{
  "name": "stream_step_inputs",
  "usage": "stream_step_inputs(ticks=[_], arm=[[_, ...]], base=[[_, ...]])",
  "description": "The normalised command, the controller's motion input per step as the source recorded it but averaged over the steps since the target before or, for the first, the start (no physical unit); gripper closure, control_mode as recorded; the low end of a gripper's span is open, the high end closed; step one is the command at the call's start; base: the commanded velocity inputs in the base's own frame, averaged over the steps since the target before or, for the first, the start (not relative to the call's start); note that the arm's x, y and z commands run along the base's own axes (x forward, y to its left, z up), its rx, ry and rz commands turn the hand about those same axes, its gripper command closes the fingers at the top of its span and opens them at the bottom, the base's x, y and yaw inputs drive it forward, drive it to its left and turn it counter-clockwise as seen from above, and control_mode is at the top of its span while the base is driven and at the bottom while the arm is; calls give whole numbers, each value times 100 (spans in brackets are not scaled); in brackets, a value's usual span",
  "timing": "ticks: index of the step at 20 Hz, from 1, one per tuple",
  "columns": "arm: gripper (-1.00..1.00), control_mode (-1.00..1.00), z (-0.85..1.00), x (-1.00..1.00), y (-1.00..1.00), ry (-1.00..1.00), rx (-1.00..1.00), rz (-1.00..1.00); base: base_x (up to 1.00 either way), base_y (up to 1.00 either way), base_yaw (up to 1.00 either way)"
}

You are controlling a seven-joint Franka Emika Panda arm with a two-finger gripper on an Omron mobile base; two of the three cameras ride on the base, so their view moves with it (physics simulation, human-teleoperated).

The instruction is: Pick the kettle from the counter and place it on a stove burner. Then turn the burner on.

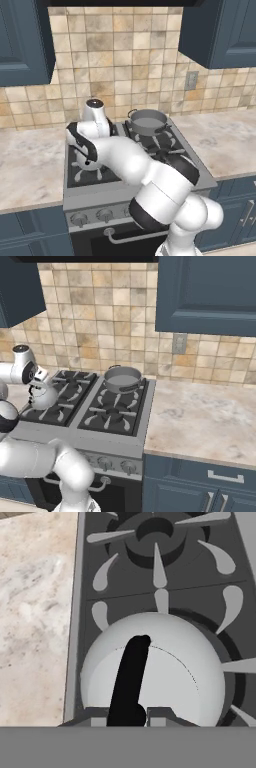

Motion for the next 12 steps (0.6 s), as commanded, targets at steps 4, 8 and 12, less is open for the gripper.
stream_step_inputs(ticks=[4,8,12], arm=[[100,-100,-1,28,-17,0,1,0],[100,-100,0,20,-23,0,4,0],[100,-100,0,1,-2,0,1,0]], base=[[0,0,0],[0,0,0],[0,0,0]])
